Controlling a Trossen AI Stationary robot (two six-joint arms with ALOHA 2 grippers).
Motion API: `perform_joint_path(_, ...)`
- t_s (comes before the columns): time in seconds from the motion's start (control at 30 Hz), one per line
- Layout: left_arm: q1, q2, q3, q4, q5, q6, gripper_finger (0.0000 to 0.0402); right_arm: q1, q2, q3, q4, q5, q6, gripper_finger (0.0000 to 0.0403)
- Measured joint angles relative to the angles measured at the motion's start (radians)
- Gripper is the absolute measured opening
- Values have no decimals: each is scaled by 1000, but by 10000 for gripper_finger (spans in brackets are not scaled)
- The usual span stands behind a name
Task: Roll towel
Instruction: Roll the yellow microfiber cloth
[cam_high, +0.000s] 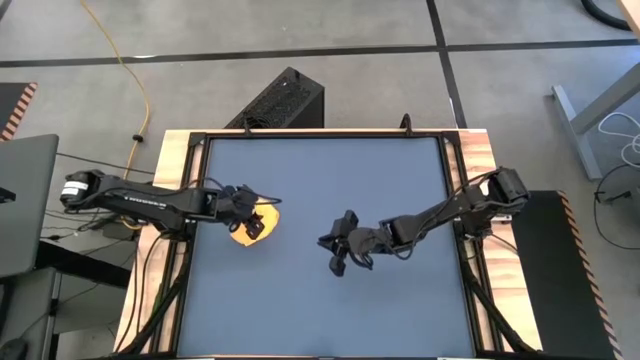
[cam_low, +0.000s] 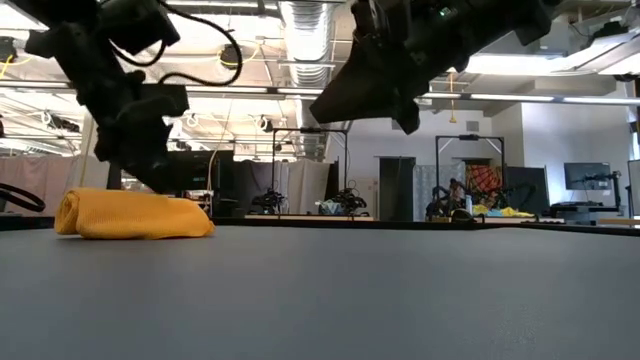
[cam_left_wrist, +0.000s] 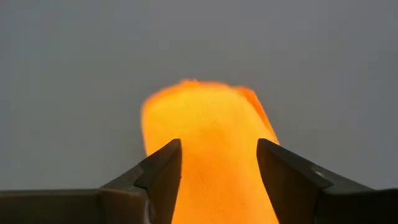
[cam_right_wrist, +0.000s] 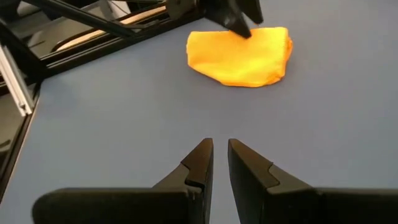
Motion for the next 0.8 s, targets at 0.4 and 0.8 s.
perform_joint_path(0.4, 1, 38, 83, -62, 98, 73, 282, -2, -1, 1, 1, -2, -30, 78)
perform_joint_path(0.8, 1, 63, 153, -280, 36, 15, 279, -3, -2, 1, 1, -31, -46, 78)
